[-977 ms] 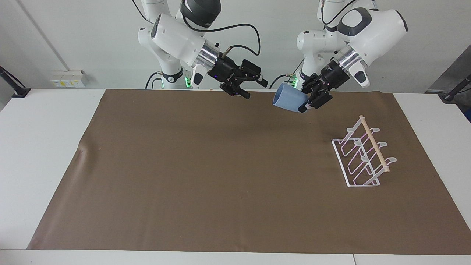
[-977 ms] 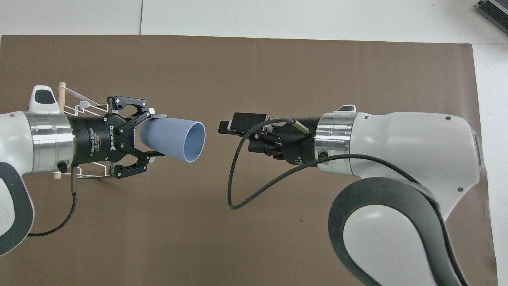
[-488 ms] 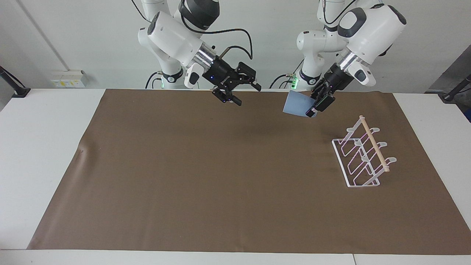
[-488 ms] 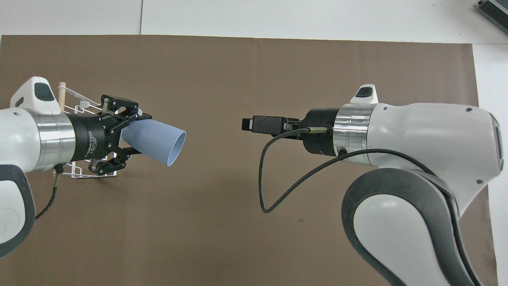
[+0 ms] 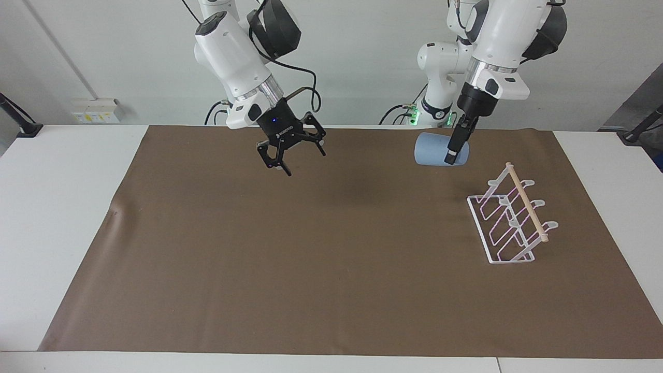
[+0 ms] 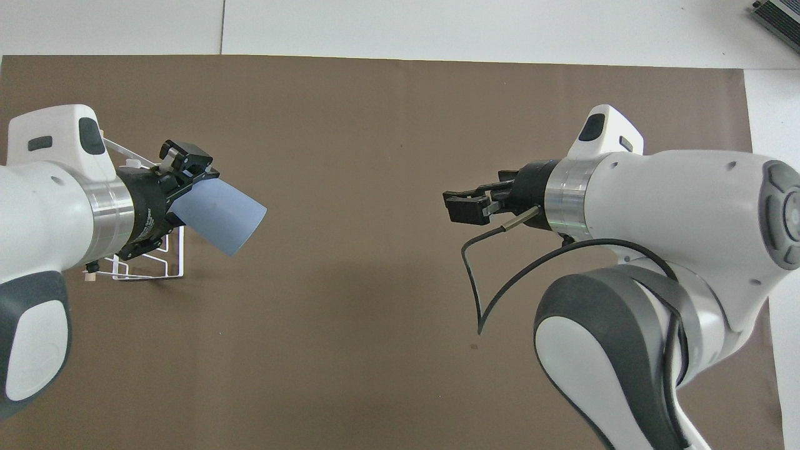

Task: Hang cup on cup holder
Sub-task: 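Move the cup to the rack top while the right gripper withdraws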

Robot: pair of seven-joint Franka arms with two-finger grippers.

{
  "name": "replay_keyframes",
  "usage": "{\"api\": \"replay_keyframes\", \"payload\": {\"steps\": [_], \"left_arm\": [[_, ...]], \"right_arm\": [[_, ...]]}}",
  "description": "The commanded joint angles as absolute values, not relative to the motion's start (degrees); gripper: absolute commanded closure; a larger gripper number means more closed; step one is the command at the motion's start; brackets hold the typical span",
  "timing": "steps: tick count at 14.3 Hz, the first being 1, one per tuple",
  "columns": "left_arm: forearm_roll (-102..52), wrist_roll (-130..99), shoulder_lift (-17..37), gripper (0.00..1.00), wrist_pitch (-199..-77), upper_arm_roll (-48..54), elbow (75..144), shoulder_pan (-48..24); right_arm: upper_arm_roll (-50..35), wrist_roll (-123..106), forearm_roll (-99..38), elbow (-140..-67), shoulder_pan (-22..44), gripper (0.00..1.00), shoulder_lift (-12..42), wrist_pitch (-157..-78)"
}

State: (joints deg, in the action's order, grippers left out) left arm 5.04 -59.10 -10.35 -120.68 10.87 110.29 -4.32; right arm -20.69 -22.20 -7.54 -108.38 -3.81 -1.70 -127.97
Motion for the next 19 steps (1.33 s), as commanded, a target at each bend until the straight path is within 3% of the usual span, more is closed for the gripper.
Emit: {"api": "replay_keyframes", "payload": {"steps": [1, 7, 12, 19], "left_arm": [[13.3, -56.5, -7.7, 1.00, -125.7, 10.9, 109.0, -2.0], [32.8, -56.3, -0.1, 1.00, -139.5, 10.5, 105.6, 2.3], [34.9, -56.1, 2.8, 1.00, -143.9, 10.4, 107.7, 4.8], [36.9, -56.2, 1.5, 1.00, -146.6, 10.4, 114.3, 5.9]], "right_arm": [[-17.7, -33.3, -1.0, -108.8, -4.7, 0.00, -2.2, -126.1], [-6.7, -36.1, 2.0, -108.3, -4.9, 0.00, -1.5, -125.6], [-4.5, -22.0, 2.5, -104.9, -4.9, 0.00, -1.4, -113.7], [-3.6, -12.1, 1.1, -93.1, -4.9, 0.00, 1.1, -96.2]]}}
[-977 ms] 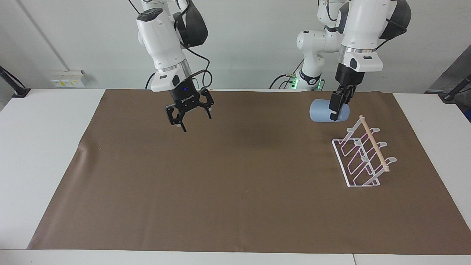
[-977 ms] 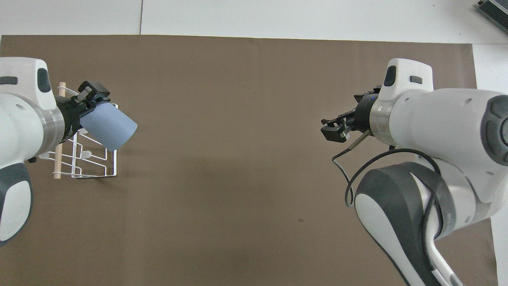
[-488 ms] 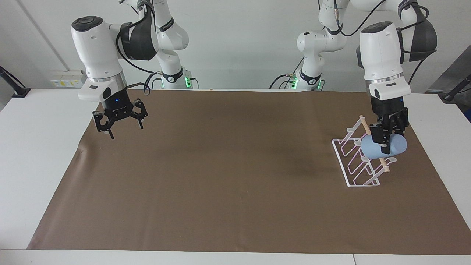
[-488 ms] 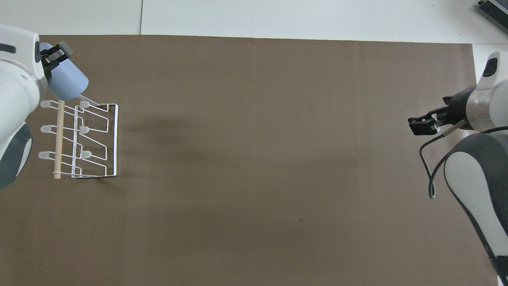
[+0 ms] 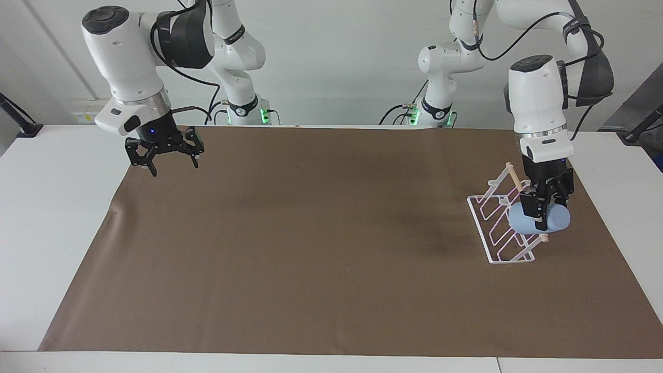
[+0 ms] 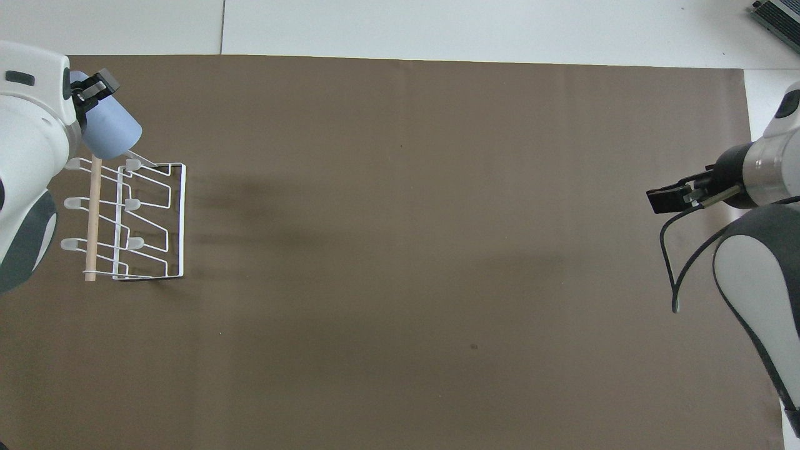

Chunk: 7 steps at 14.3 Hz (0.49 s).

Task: Hang cup on cup holder
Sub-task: 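Move the cup to the rack top while the right gripper withdraws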

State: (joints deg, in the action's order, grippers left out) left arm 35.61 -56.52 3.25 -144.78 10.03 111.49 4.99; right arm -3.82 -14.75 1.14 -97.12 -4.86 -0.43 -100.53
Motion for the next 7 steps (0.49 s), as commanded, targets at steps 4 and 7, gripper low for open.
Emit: {"api": "replay_keyframes", "payload": {"steps": [4, 7], "left_arm": [[36.8, -56.3, 0.5, 1.00, -149.2, 10.4, 117.8, 6.2], [36.9, -56.5, -0.1, 1.00, -149.8, 10.2, 119.4, 6.2]], "right_arm": [[-2.1, -6.6, 0.9, -90.1, -4.8, 0.00, 0.7, -87.3], [-1.9, -4.7, -0.4, -90.3, -4.6, 0.00, 0.2, -86.4]]}}
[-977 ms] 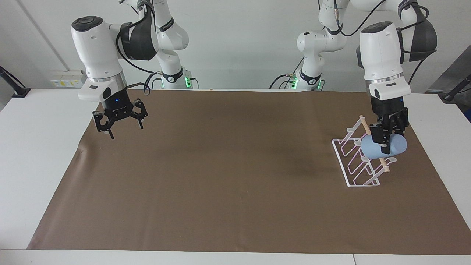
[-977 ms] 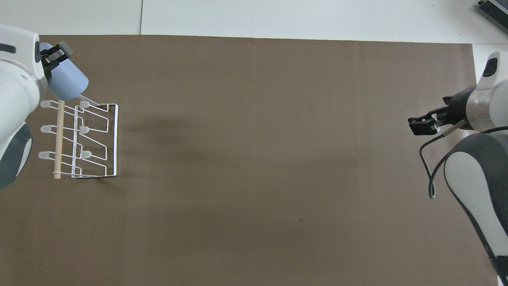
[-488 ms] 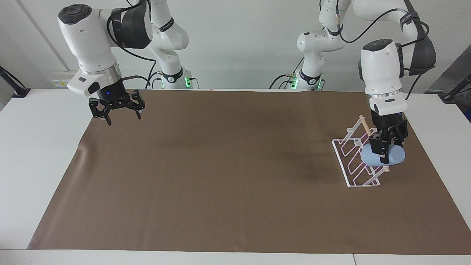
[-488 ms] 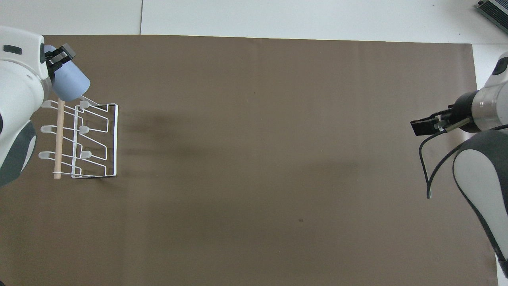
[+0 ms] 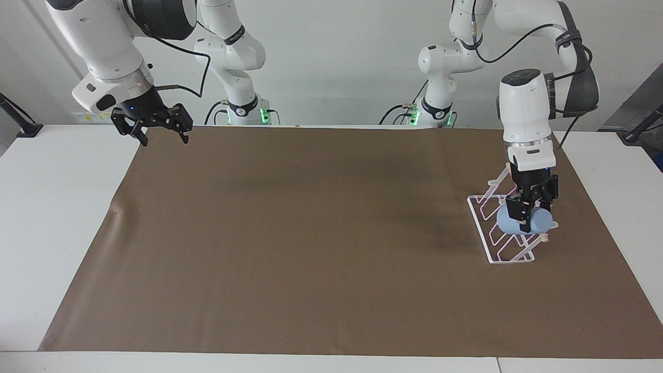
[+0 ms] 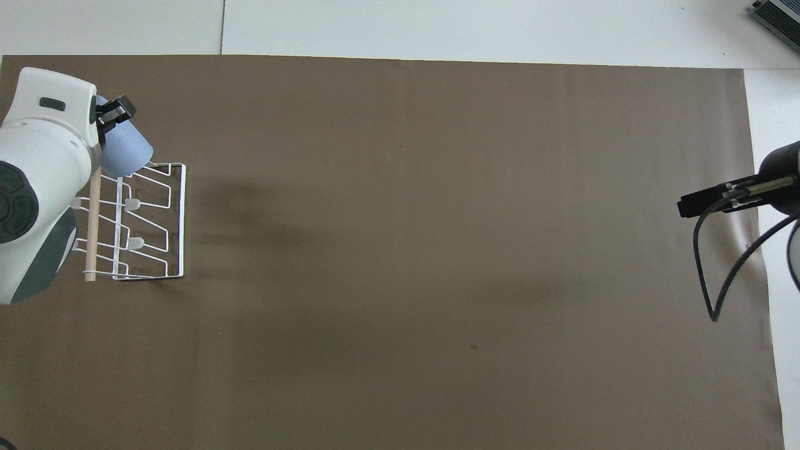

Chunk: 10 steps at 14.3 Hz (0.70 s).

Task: Hang cup on cup holder
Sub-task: 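Move the cup to the rack top while the right gripper withdraws, then lower the cup onto the rack hook and open the left gripper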

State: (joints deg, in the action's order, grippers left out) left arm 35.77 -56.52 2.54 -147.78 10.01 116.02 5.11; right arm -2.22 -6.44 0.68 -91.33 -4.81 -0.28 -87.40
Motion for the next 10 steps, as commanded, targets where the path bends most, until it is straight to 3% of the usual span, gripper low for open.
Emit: {"api": "replay_keyframes", "payload": {"steps": [1, 10], "left_arm": [[36.9, -56.5, -0.3, 1.00, -150.3, 10.2, 120.1, 6.4], [36.9, -56.5, -1.2, 1.00, -153.1, 10.3, 123.4, 8.1]], "right_arm": [[-1.8, -4.7, -0.1, -90.7, -4.5, 0.00, 0.1, -86.8], [-0.7, -3.6, -0.1, -94.0, -4.2, 0.00, -1.0, -91.5]]}}
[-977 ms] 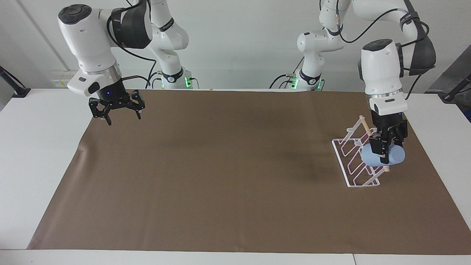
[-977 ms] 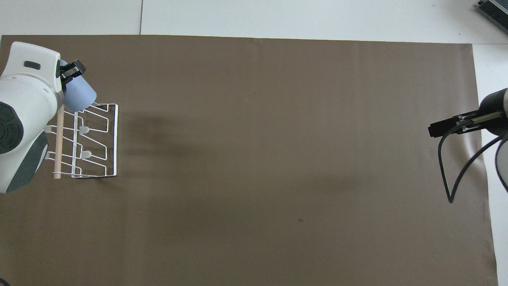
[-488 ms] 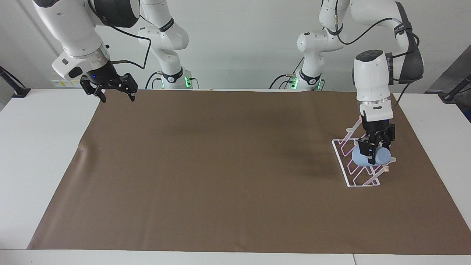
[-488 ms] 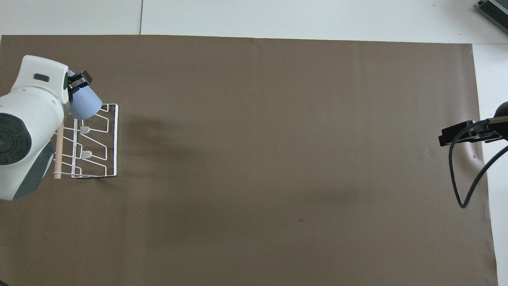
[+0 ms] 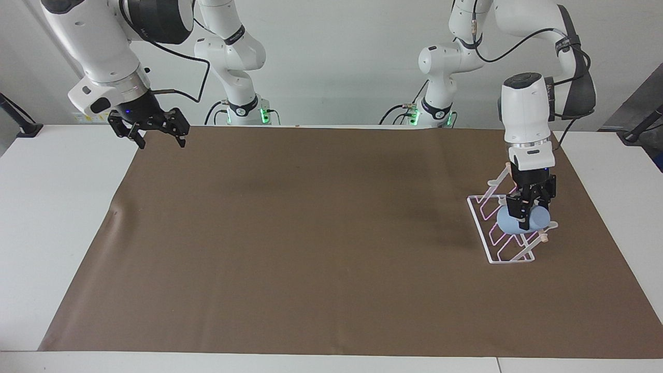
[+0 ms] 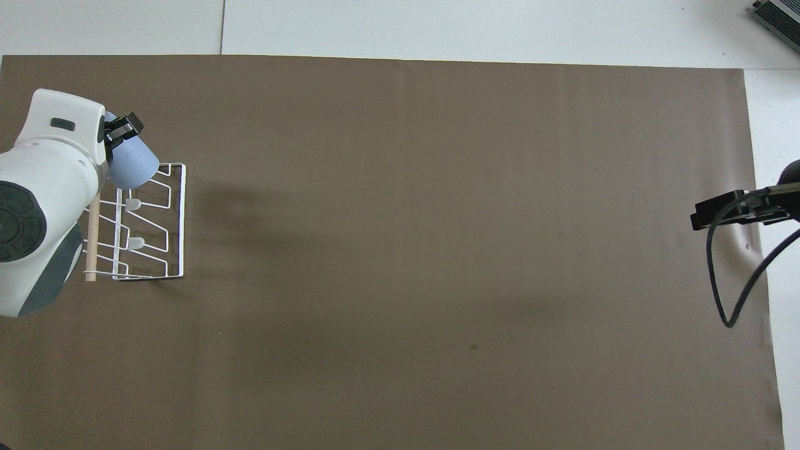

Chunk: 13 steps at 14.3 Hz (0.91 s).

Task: Hang cup on cup holder
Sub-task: 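Lower the cup onto the rack hook and open the left gripper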

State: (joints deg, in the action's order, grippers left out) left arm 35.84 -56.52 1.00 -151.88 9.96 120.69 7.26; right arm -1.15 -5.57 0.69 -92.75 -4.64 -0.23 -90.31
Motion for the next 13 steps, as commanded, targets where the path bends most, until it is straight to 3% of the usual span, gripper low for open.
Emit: {"api": "replay_keyframes", "payload": {"steps": [1, 2, 3, 4, 13], "left_arm": [[36.9, -56.4, -1.2, 0.81, -153.1, 10.3, 123.5, 8.1], [36.9, -56.3, -1.1, 0.45, -153.0, 10.3, 123.4, 8.1], [36.9, -56.3, -1.1, 0.19, -153.0, 10.3, 123.4, 8.1], [36.9, -56.2, -1.1, 0.00, -152.9, 10.3, 123.2, 8.2], [33.3, -54.5, 1.3, 0.00, -146.4, 10.7, 115.6, 7.3]], "right_arm": [[-0.7, -3.2, -0.1, -94.2, -4.2, 0.00, -1.1, -91.5], [-0.7, -2.9, -0.2, -94.3, -4.2, 0.00, -1.1, -91.5], [-0.7, -2.4, -0.2, -94.5, -4.1, 0.00, -1.1, -91.6], [-0.7, -1.6, -0.2, -94.5, -4.1, 0.00, -1.1, -91.6], [-0.6, 2.2, -0.1, -94.5, -4.9, 0.00, -1.1, -93.6]]}}
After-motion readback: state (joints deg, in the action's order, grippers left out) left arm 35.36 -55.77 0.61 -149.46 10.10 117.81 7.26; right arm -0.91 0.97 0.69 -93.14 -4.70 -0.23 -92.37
